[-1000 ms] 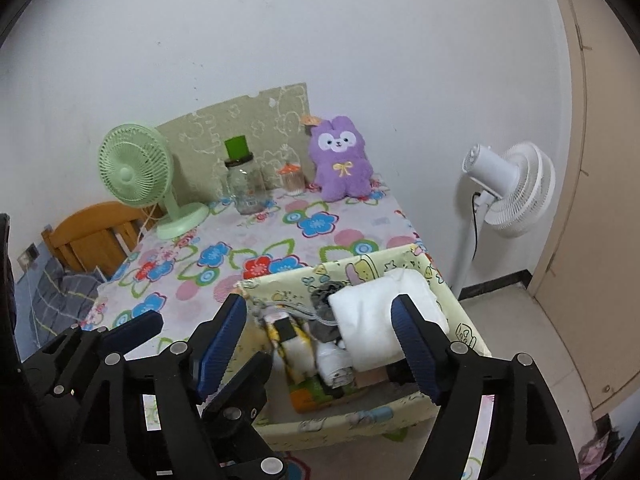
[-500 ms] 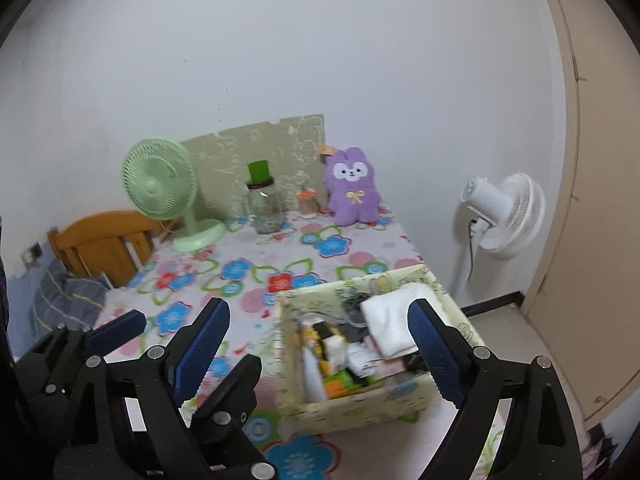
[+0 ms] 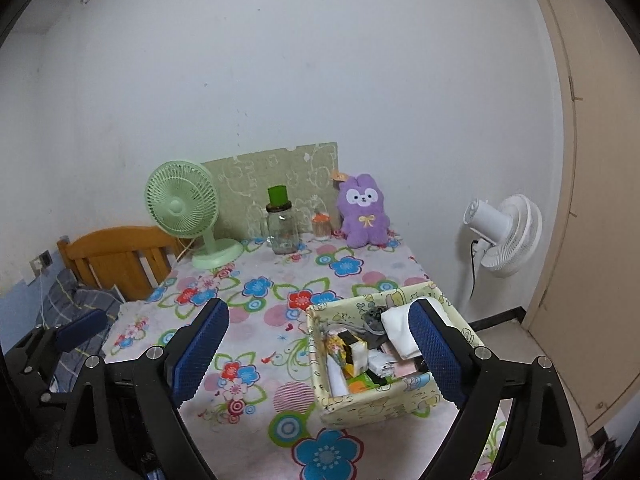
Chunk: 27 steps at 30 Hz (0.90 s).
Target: Organize soft objects
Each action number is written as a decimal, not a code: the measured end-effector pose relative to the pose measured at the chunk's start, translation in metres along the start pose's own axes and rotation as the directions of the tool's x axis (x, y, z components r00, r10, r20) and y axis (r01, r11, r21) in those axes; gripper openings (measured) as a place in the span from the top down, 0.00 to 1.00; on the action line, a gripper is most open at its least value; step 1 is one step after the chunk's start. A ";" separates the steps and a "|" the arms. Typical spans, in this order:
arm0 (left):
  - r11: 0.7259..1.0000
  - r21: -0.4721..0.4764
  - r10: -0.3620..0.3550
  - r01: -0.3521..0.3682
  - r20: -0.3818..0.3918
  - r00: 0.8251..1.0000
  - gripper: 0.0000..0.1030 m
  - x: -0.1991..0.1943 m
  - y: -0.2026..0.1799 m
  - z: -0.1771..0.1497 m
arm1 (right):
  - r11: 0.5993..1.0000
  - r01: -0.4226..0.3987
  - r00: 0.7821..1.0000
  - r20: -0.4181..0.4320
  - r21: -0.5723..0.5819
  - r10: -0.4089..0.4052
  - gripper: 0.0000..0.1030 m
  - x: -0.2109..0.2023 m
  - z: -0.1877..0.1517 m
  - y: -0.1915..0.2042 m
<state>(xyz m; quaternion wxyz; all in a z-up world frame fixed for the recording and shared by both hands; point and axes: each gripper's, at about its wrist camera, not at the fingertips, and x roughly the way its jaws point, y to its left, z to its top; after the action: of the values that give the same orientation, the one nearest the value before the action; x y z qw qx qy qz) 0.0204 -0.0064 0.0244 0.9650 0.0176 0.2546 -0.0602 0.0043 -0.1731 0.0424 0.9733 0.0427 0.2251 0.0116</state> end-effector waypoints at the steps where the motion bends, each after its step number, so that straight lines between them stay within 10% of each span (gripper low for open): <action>1: 1.000 -0.003 0.009 -0.009 0.002 1.000 0.05 -0.002 0.003 -0.001 | 1.000 0.000 1.000 0.002 0.000 0.000 0.09 -0.002 -0.001 0.001; 27: 0.994 -0.051 0.098 -0.095 0.056 0.994 0.05 -0.025 0.036 -0.006 | 1.000 0.003 1.000 0.009 -0.013 -0.003 0.07 -0.015 -0.010 0.012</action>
<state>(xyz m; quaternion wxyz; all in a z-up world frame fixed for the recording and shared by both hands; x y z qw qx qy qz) 0.0006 0.0323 0.0318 0.9739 0.0048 0.2268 -0.0079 -0.0137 -0.1613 0.0413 0.9747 0.0358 0.2204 0.0113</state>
